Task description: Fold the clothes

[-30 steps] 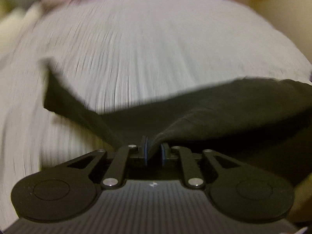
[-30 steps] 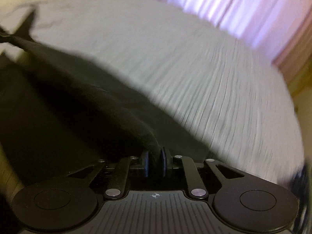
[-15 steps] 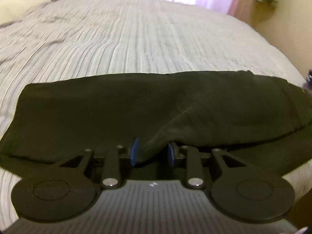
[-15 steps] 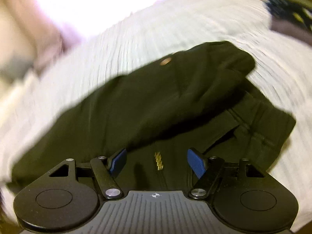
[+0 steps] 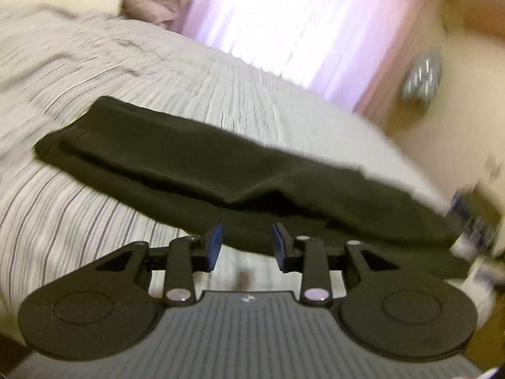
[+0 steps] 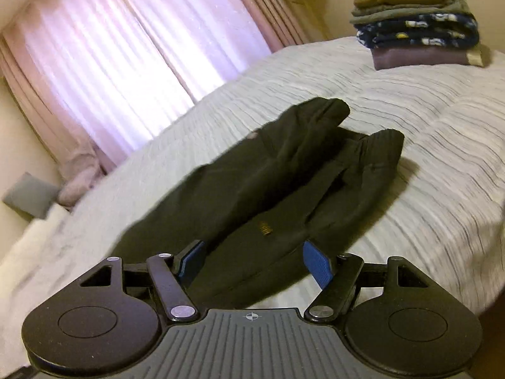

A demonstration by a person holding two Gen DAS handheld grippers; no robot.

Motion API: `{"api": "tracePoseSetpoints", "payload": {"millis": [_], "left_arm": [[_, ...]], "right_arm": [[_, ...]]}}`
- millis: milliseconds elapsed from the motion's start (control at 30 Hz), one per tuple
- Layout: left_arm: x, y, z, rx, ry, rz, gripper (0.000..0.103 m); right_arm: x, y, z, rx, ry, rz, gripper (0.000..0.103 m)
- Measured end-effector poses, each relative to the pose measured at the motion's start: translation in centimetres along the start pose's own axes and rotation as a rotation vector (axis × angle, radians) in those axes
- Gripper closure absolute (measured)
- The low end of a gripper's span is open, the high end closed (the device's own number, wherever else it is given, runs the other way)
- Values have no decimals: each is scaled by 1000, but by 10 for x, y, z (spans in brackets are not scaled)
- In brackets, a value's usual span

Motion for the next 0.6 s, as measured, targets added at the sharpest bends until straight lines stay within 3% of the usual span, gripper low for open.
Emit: {"api": "tracePoseSetpoints", "payload": {"millis": [167, 333, 600], "left_arm": [[17, 5, 25, -56, -76, 233, 71], [31, 20, 14, -29, -94, 387, 69], [36, 72, -46, 59, -109, 630, 66]], "right_arm": [[3, 13, 45, 26, -32, -43, 31], [-5, 18, 61, 44, -18, -80, 31], [13, -5, -3, 94, 36, -343, 31]]}}
Point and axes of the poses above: each gripper's, at about its wrist camera, not at the fingertips, and z roughly against the way its jaws point, y to its left, x to its top, the point moved 6 cm from there along -z, roughly the way its jaws point, and after that the axes turned 9 degrees about -x, right-handed, at the moved point
